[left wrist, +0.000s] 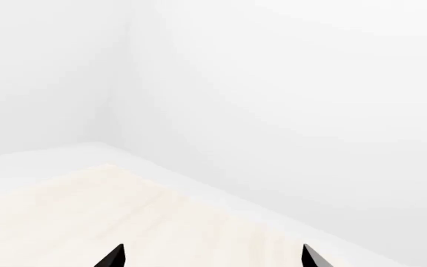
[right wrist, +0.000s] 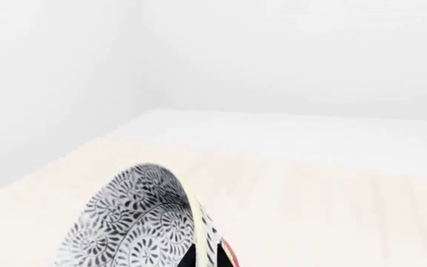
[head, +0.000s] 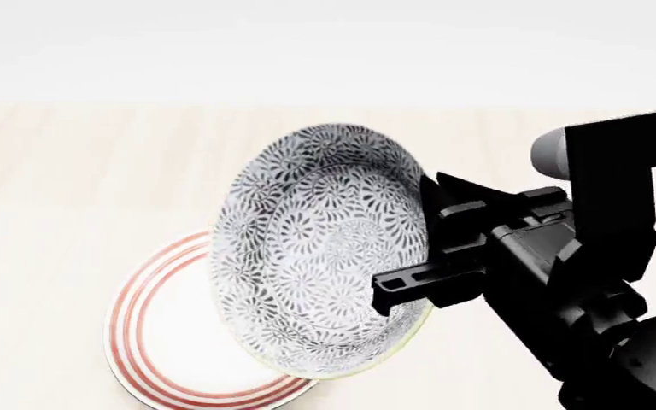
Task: Put the bowl on the plate.
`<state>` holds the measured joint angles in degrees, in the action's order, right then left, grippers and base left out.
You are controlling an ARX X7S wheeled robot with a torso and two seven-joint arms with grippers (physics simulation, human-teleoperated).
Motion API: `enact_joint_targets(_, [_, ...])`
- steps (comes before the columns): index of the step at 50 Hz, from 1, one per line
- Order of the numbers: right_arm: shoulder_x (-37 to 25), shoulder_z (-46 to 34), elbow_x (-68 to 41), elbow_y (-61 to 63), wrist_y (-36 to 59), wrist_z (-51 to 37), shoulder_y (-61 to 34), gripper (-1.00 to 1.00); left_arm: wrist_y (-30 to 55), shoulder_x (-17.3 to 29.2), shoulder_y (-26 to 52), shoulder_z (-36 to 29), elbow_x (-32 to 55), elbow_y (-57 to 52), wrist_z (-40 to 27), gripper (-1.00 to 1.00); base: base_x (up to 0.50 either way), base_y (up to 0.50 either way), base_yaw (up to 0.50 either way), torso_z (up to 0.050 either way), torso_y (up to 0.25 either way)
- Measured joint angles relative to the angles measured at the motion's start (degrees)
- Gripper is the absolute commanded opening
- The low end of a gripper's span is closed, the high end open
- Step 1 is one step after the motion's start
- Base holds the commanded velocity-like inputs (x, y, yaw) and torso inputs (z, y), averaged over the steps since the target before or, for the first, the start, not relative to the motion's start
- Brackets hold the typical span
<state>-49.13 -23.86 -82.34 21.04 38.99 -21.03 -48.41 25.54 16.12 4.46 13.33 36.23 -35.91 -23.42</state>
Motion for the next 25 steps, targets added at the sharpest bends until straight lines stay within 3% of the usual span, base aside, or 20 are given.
enact_joint_targets(14, [12.8, -3.0, 4.8, -21.5, -3.0, 4.9, -6.0, -1.0, 0.1, 0.4, -0.5, 0.9, 1.4, -0.6, -0.5, 1.0, 0.0, 0.0, 0.0, 0.0, 0.001])
enact_joint_targets(25, [17.9, -5.2, 7.0, -30.5, -3.5, 7.7, -8.7, -1.0, 0.0, 0.6, -0.8, 1.3, 2.1, -0.9, -0.8, 1.0, 0.0, 0.0, 0.0, 0.0, 0.0])
